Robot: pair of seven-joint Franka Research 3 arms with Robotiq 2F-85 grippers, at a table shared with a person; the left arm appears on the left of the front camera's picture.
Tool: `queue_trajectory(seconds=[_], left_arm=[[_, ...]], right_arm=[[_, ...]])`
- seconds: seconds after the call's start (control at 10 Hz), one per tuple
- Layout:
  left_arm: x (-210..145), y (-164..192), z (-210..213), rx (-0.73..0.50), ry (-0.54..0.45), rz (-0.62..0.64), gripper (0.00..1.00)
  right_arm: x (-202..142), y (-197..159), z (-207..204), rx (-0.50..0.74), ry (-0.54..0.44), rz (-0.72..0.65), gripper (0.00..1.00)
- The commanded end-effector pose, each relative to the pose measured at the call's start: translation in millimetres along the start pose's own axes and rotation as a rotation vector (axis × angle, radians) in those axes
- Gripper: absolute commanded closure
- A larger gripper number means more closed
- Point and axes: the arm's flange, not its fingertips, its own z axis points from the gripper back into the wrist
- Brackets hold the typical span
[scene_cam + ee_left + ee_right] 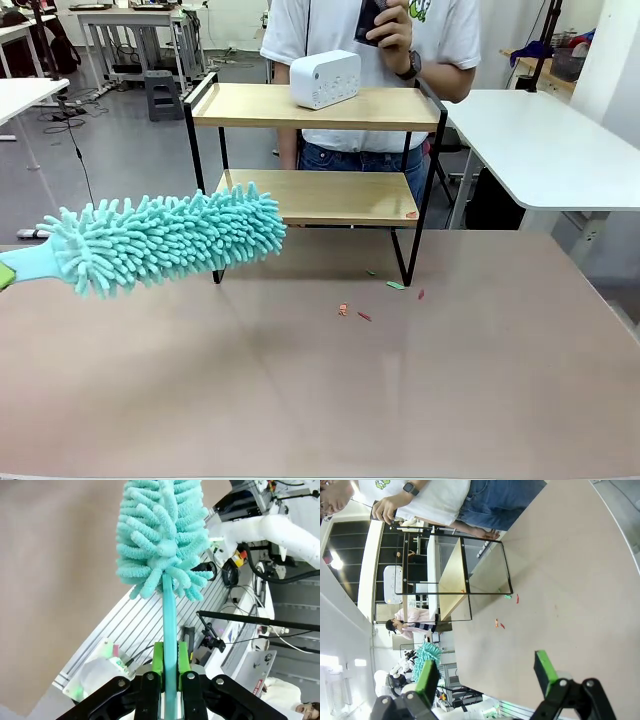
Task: Clean the shelf.
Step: Clean the remaining tier of the Shelf with the Duster once objects are removed.
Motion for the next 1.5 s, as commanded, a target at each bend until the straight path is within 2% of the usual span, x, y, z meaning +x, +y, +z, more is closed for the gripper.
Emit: queue_trajectory(seconds=[0.0, 0.1, 0.4, 0.9, 1.0, 1.1, 1.4], left_arm=[[23.4, -5.1, -9.0, -0.005, 0.007, 0.014, 0.88], [51.1, -10.3, -18.9, -0.006, 0.009, 0.007, 0.88], [129.1, -31.4, -52.2, 0.097, -0.087, 0.028, 0.88], [214.7, -30.8, -101.7, 0.199, -0.083, 0.066, 0.88], [224.7, -29.3, -109.5, 0.207, -0.097, 0.06, 0.88], [231.8, -29.5, -116.0, 0.181, -0.055, 0.053, 0.88], [242.9, -35.5, -132.6, 0.194, -0.048, 0.029, 0.88]], right_arm=[[2.3, 1.1, -1.0, 0.022, -0.015, 0.026, 0.0], [2.3, 1.1, -1.0, 0.022, -0.015, 0.026, 0.0], [2.3, 1.1, -1.0, 0.022, -0.015, 0.026, 0.0], [2.3, 1.1, -1.0, 0.022, -0.015, 0.026, 0.0], [2.3, 1.1, -1.0, 0.022, -0.015, 0.026, 0.0], [2.3, 1.1, -1.0, 0.022, -0.015, 0.026, 0.0], [2.3, 1.1, -1.0, 0.022, -0.015, 0.026, 0.0]])
